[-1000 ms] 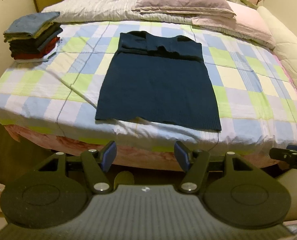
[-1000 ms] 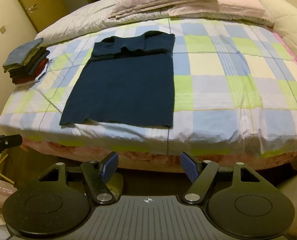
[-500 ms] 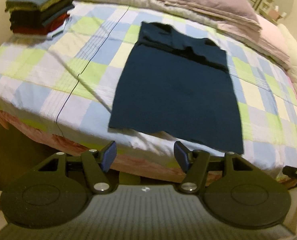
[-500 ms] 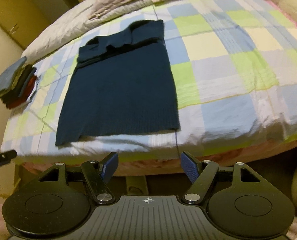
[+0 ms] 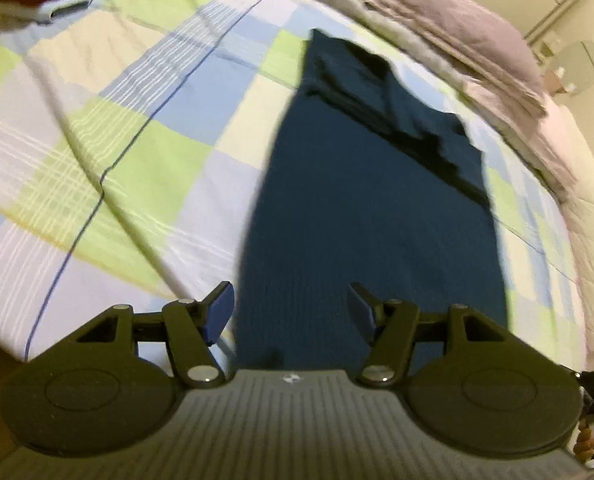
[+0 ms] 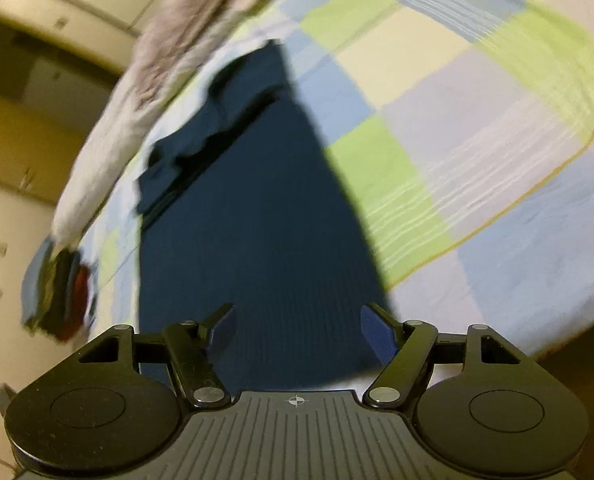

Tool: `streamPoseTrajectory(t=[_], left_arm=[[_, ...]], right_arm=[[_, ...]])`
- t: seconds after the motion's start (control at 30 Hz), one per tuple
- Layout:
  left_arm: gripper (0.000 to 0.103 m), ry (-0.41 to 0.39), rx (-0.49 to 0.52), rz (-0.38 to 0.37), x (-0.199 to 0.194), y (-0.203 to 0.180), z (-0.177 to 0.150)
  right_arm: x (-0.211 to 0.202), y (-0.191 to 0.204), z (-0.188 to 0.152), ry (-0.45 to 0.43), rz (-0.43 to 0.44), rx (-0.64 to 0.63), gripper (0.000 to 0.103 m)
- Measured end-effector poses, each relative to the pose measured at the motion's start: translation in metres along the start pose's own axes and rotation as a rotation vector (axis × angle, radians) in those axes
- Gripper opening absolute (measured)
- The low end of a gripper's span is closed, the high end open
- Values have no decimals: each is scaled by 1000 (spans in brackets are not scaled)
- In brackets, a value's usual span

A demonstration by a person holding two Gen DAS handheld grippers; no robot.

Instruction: Fold clothes

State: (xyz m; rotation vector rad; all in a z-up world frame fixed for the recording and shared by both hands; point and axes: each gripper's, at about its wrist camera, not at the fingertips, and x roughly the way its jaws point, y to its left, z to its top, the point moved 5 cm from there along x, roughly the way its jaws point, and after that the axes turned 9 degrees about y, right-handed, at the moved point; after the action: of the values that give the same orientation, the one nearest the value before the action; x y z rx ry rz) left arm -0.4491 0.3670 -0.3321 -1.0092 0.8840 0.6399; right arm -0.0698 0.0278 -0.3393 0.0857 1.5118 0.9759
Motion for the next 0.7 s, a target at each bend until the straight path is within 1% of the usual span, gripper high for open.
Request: streamPoseTrajectory(t=[0.1,0.17,0.23,0.3,0.33,0.4,0.43,0.53,0.6,0.63,0.7], left_arm=[[56,0,-24,-44,23,21,15],[55,-7,-41,-98,31,29,21],[52,2,-63,-163,40,34,23],[48,28,-66,-196,48,38,23],[45,53,-63,-213,53,40,20],[44,105,-51,-246,62,41,12],[43,113,-41,-258,63,42,8],[43,149,-70,-328,63,42,-7],[43,183,-86,-378,65,41,-18],[43,199,-84,-394,66,40,-23],[44,179,-98,-402,68,40,-25]], right_arm=[[21,-24,22,-11,52,59,72],[35,-40,37,-19,87,98,72],[40,-45,39,0,111,97,72],[44,-49,38,23,133,90,72],[46,-50,37,34,144,86,72],[49,-54,37,57,166,79,71],[51,-55,36,69,177,75,71],[56,-60,35,103,210,65,70],[59,-63,34,126,233,57,59],[60,-65,34,138,244,54,58],[63,-66,28,171,273,64,57]])
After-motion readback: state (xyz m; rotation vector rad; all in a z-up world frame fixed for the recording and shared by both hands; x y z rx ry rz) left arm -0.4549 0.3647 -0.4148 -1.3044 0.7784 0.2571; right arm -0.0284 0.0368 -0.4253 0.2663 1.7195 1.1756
